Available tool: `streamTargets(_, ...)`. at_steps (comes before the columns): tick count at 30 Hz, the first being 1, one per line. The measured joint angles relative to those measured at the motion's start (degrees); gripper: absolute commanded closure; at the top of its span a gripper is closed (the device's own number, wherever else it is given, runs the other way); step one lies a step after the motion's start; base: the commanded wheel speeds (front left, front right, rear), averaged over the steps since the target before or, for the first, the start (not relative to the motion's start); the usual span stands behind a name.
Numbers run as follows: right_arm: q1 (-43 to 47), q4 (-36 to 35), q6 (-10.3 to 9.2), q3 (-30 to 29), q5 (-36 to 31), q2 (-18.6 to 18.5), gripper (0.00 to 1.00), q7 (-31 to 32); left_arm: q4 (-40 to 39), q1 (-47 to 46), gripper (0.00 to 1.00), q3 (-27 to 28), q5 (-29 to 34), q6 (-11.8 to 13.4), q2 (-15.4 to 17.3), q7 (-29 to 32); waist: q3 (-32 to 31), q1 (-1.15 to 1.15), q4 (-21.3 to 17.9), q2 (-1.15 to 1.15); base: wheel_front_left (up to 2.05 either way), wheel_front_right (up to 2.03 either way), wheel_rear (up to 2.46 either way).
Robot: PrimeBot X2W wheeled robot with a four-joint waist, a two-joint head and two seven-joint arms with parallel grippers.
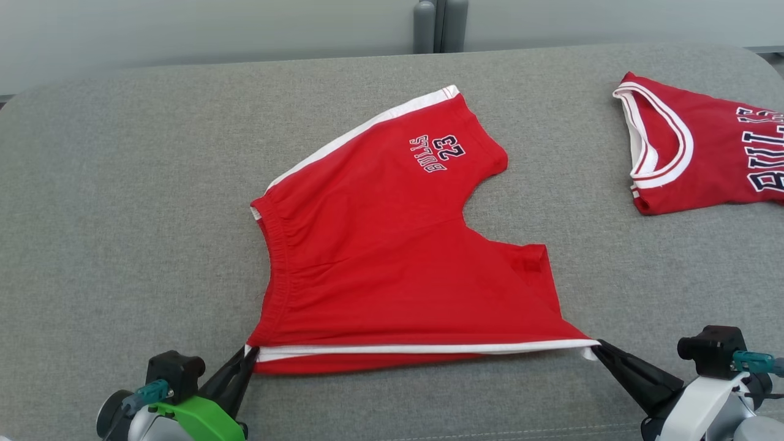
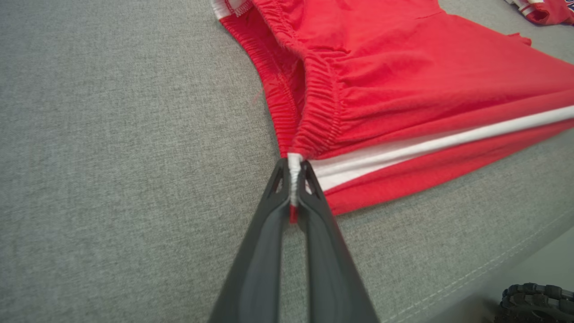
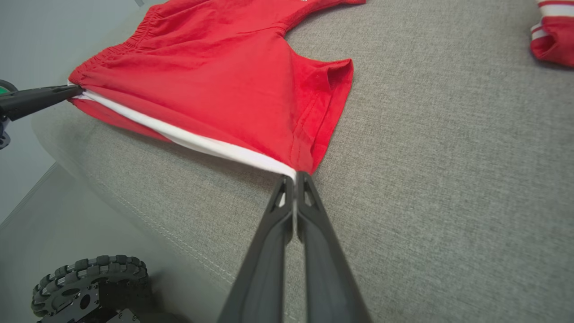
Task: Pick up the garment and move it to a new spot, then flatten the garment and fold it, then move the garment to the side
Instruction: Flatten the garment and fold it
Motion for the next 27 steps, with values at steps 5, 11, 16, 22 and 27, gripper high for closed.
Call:
streamTargets(5, -0.05, 0.26, -0.02, 0.07, -0.16, 0.23, 0.54, 0.02, -0.26, 0.05, 0.34, 0.00, 0.00, 0.49, 0.04, 0.42, 0.03, 0.00, -0.04, 0.00, 0.00, 0.00, 0.00)
streamTargets(11, -0.17, 1.14, -0.64, -0.21, -0.62, 0.00, 0.00, 0.01, -0.19, 0.38, 0.00, 0.69, 0.00, 1.45, 1.00, 0.92, -0.12, 0.00, -0.11, 0.00, 0.00, 0.00, 0.00)
streamTargets(16, -0.19, 1.13, -0.66, -0.21, -0.77, 0.08, 0.00, 0.00, -0.49, 1.02, 0.00, 0.98, 0.00, 1.71, 1.08, 1.01, -0.29, 0.00, -0.08, 0.00, 0.00, 0.00, 0.00)
streamTargets(22, -0.24, 0.20, -0.41, 0.13, -0.87, 0.10, 0.00, -0.03, -1.43, 1.03, 0.00, 1.30, 0.01, 1.92, 1.12, 1.42, -0.44, 0.00, 0.05, 0.00, 0.00, 0.00, 0.00)
streamTargets(27, -0.19, -0.75, 0.09, 0.34, -0.76, -0.20, 0.00, -0.29, -1.85, 1.09, 0.00, 1.76, 0.02, 1.93, 1.32, 1.42, -0.70, 0.00, 0.14, 0.00, 0.00, 0.00, 0.00)
